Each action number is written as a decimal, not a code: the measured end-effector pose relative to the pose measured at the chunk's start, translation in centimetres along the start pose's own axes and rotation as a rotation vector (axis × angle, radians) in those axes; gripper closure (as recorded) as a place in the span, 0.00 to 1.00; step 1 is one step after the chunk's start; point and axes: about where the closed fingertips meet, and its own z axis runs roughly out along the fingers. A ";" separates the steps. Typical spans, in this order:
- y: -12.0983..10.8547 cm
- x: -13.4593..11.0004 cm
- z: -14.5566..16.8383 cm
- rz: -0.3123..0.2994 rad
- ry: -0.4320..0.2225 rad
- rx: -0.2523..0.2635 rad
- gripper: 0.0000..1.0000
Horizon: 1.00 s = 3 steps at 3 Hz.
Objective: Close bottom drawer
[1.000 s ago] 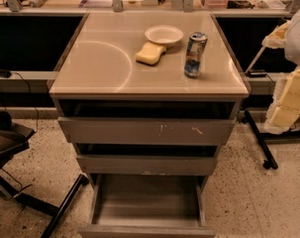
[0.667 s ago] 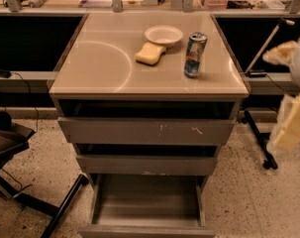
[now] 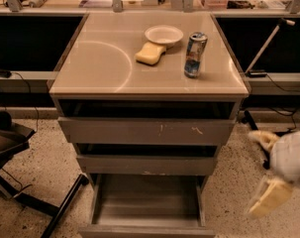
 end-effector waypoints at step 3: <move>15.9 16.3 26.8 0.399 -0.102 -0.277 0.00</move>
Offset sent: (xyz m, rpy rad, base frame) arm -0.1083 0.0280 -0.4083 0.3221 0.4541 -0.2360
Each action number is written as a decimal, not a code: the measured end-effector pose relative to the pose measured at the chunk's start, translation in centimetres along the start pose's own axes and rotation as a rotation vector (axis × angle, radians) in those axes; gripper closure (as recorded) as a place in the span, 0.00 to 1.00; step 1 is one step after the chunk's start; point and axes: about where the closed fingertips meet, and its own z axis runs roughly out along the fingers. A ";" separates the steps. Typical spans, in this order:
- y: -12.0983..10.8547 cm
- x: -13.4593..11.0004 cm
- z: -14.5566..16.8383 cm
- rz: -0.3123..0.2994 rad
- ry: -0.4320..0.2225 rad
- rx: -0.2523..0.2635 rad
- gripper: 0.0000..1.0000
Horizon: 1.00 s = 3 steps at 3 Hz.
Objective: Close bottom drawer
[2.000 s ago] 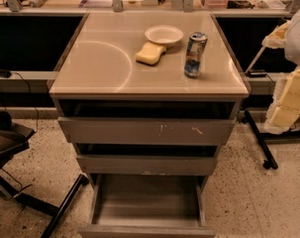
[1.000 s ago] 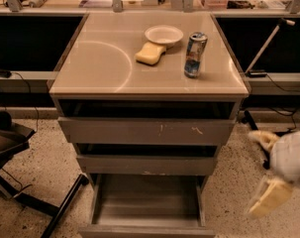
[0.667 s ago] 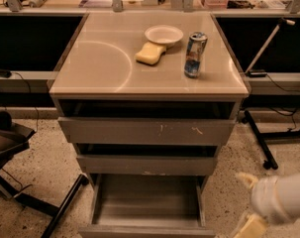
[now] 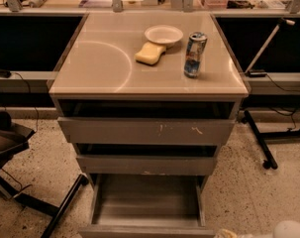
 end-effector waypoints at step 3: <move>3.7 7.8 12.9 0.181 -0.042 -0.157 0.00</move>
Offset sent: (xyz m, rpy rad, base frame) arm -0.0762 0.0532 -0.1901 0.1541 0.2506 -0.1250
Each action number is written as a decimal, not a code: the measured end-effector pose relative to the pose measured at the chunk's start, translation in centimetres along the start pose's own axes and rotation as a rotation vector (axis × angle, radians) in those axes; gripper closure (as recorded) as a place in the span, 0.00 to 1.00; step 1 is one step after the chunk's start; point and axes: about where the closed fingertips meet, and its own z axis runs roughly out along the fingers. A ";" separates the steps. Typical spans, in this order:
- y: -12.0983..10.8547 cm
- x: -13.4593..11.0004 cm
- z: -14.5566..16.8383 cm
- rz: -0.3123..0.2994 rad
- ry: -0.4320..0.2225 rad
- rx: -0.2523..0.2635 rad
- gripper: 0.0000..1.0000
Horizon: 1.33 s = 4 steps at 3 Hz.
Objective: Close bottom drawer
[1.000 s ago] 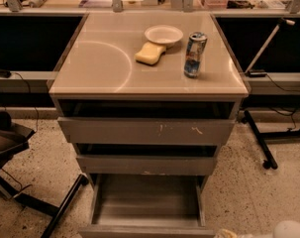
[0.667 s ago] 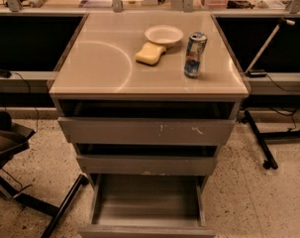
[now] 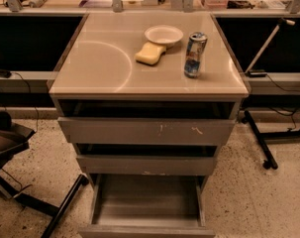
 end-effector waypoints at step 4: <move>-8.7 -5.2 4.8 -0.198 -0.103 0.301 0.00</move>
Offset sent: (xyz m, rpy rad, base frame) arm 0.1132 0.0311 -0.0689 -0.1170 -0.4339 -0.0635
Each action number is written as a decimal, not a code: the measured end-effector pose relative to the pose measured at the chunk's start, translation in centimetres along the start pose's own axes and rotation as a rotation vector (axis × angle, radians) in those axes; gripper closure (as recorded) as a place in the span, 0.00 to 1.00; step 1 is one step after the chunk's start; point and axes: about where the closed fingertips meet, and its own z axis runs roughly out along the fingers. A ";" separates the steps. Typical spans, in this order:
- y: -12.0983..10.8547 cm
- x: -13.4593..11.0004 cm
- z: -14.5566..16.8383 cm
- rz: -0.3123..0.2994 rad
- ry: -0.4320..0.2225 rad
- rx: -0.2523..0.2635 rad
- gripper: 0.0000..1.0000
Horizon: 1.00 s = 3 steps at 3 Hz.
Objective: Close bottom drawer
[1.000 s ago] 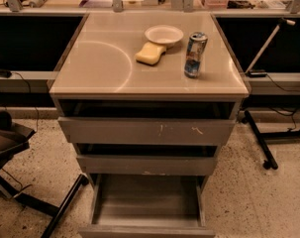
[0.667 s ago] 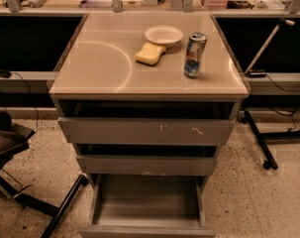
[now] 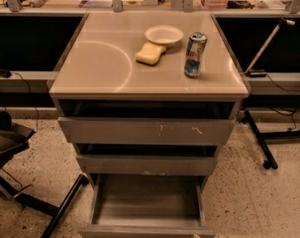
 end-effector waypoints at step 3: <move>-3.3 6.6 8.7 0.269 -0.086 -0.097 0.00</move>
Offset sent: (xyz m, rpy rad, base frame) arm 0.0192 0.0004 -0.1277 0.2408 0.2085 -0.2060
